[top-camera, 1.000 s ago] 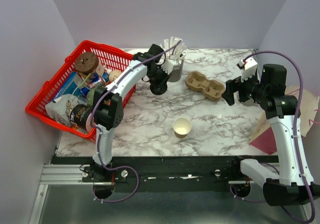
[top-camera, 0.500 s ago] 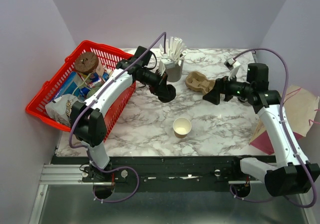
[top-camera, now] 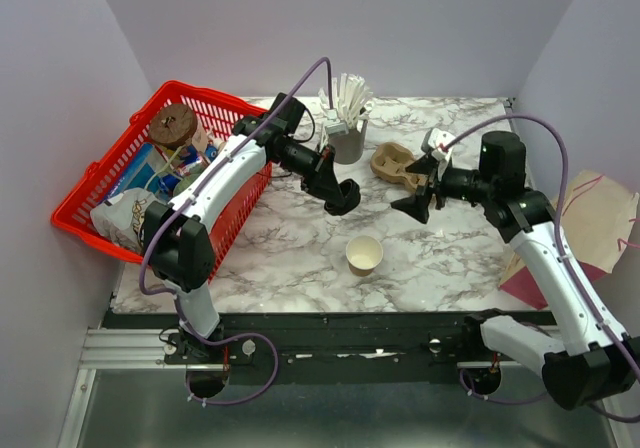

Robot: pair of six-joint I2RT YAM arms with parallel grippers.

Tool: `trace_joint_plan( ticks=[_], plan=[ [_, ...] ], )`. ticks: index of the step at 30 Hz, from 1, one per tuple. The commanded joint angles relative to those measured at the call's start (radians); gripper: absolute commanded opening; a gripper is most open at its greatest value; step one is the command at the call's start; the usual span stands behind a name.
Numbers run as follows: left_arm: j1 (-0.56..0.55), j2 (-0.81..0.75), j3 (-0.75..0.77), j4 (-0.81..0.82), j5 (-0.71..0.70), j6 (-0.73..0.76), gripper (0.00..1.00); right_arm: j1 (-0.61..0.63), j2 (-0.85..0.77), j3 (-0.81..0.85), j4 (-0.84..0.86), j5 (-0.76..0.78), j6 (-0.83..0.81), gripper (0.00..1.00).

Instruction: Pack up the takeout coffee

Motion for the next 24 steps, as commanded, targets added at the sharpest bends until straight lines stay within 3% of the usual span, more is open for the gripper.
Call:
trace_joint_plan(
  ticks=[1,7,16,24],
  plan=[
    [-0.003,0.005,0.030,-0.063,0.105,0.057,0.00,0.042,-0.034,0.019,-0.005,-0.038,-0.362,0.97],
    [-0.003,-0.016,0.020,-0.043,0.108,0.034,0.00,0.194,-0.072,-0.046,-0.028,0.025,-0.614,0.95],
    [-0.003,-0.036,0.001,-0.045,0.089,0.034,0.00,0.381,0.014,-0.049,0.027,0.131,-0.674,0.88],
    [-0.003,-0.035,0.004,-0.042,0.088,0.025,0.00,0.418,0.054,-0.063,0.039,0.198,-0.721,0.87]
  ],
)
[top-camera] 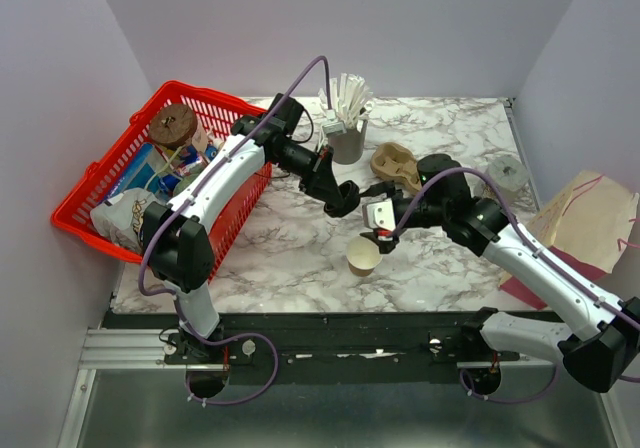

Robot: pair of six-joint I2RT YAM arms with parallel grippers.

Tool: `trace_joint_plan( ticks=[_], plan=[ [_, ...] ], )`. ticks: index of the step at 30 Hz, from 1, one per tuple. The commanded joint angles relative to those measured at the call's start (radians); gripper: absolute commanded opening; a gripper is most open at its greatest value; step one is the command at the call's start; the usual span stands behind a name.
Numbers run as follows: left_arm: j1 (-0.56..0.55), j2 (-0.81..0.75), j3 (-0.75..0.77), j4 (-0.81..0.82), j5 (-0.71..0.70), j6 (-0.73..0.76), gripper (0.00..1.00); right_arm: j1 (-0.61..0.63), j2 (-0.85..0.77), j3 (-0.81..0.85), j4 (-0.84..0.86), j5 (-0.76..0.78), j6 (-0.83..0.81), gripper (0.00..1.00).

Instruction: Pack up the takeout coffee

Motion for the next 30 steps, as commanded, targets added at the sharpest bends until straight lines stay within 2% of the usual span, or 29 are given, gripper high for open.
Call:
trace_joint_plan(
  ticks=[1,8,16,23,29,30],
  plan=[
    [-0.005,-0.030,-0.001,0.001,0.032,0.008,0.00,0.012,0.012,-0.010,0.036,0.055,-0.052,0.87],
    [-0.003,-0.018,0.008,0.004,0.042,-0.003,0.00,0.018,0.019,-0.007,0.061,0.074,-0.062,0.87],
    [0.020,0.000,0.028,0.087,0.049,-0.099,0.00,0.032,0.056,-0.032,0.053,0.120,-0.118,0.87],
    [0.066,0.026,0.042,0.200,-0.092,-0.220,0.00,0.030,0.085,-0.064,0.104,0.181,-0.118,0.86],
    [0.074,0.066,0.077,0.211,-0.140,-0.224,0.00,0.030,0.124,-0.067,0.156,0.198,-0.088,0.86],
    [0.074,0.069,0.079,0.212,-0.157,-0.224,0.00,0.030,0.140,-0.072,0.209,0.224,-0.055,0.86]
  ],
)
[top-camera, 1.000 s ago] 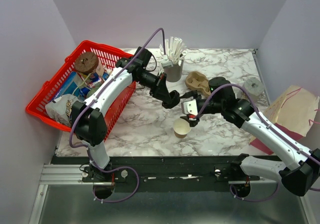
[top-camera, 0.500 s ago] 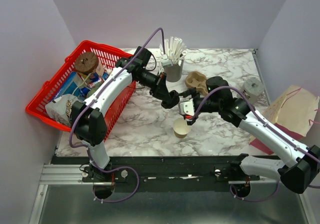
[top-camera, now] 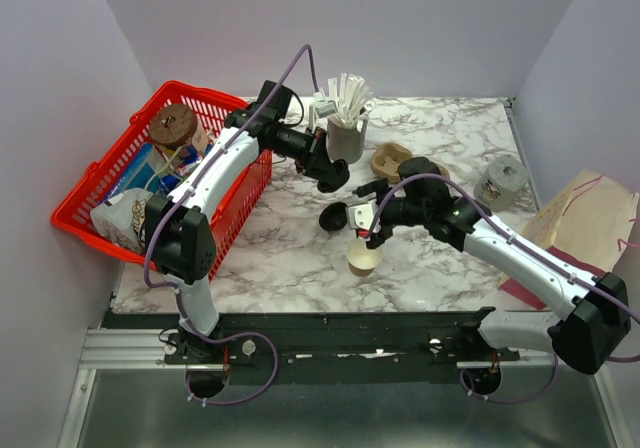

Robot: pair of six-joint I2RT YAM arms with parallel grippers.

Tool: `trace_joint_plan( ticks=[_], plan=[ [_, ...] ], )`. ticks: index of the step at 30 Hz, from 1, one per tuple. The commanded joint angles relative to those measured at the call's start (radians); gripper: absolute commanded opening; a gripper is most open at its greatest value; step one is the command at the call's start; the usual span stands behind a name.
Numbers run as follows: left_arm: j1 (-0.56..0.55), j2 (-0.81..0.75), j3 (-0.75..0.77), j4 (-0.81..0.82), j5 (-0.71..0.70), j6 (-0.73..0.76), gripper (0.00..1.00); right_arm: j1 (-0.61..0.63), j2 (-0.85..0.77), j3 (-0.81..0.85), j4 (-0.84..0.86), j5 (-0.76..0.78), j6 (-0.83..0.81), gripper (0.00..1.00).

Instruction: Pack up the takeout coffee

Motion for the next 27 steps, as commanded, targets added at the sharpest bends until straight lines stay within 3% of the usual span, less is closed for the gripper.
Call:
trace_joint_plan(
  ticks=[1,5,10,15,17,19,23,27],
  plan=[
    [0.003,0.038,0.043,0.047,-0.076,-0.021,0.00,0.009,0.049,-0.022,0.136,0.065,0.067,0.86],
    [0.003,0.085,0.100,0.023,-0.194,0.014,0.00,0.004,0.112,-0.010,0.222,0.111,0.115,0.85],
    [0.001,0.044,0.146,-0.005,-0.225,0.076,0.00,-0.019,0.049,0.088,0.115,0.036,0.223,0.86],
    [0.003,-0.007,0.088,-0.057,-0.107,0.177,0.00,-0.039,-0.113,0.078,0.012,-0.040,0.302,0.86],
    [0.003,-0.022,0.050,-0.104,0.022,0.217,0.00,-0.039,-0.159,0.056,-0.013,-0.040,0.317,0.86],
    [-0.011,0.002,0.059,-0.234,0.089,0.324,0.00,-0.039,-0.228,0.038,-0.033,-0.029,0.294,0.86],
    [-0.060,0.082,0.181,-0.576,0.042,0.652,0.00,-0.040,-0.282,0.024,-0.094,-0.026,0.204,0.89],
    [-0.097,0.085,0.156,-0.643,0.022,0.715,0.00,-0.039,-0.273,0.036,-0.171,-0.072,0.089,0.89]
  ],
)
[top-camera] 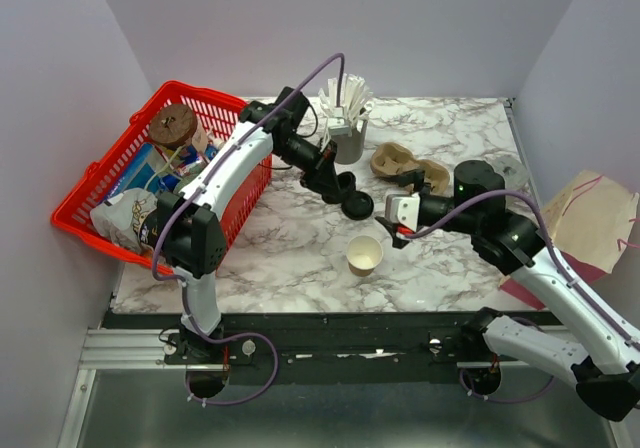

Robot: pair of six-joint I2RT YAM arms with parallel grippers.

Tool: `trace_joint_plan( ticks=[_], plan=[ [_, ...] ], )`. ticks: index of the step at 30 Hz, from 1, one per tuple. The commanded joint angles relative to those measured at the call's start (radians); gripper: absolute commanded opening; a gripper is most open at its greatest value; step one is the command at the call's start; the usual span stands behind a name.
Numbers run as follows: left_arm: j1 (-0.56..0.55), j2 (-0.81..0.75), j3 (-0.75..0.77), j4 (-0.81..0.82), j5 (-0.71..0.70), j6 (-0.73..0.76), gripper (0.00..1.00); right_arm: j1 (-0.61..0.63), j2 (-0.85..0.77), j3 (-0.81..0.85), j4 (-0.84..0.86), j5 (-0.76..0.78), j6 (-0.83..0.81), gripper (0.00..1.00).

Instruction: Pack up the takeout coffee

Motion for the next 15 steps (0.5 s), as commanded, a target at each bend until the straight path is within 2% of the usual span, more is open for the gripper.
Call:
trace_joint_plan(
  ticks=[1,8,15],
  plan=[
    [-0.051,0.003,-0.004,-0.289,0.029,0.228,0.00,0.002,0.031,-0.009,-0.127,-0.067,-0.156,0.89],
    [-0.125,-0.017,-0.002,-0.290,0.018,0.191,0.00,0.028,0.126,0.042,-0.175,-0.076,-0.346,0.89],
    [-0.126,-0.031,-0.014,-0.289,0.012,0.168,0.00,0.071,0.146,-0.029,-0.061,-0.039,-0.500,0.88]
  ],
)
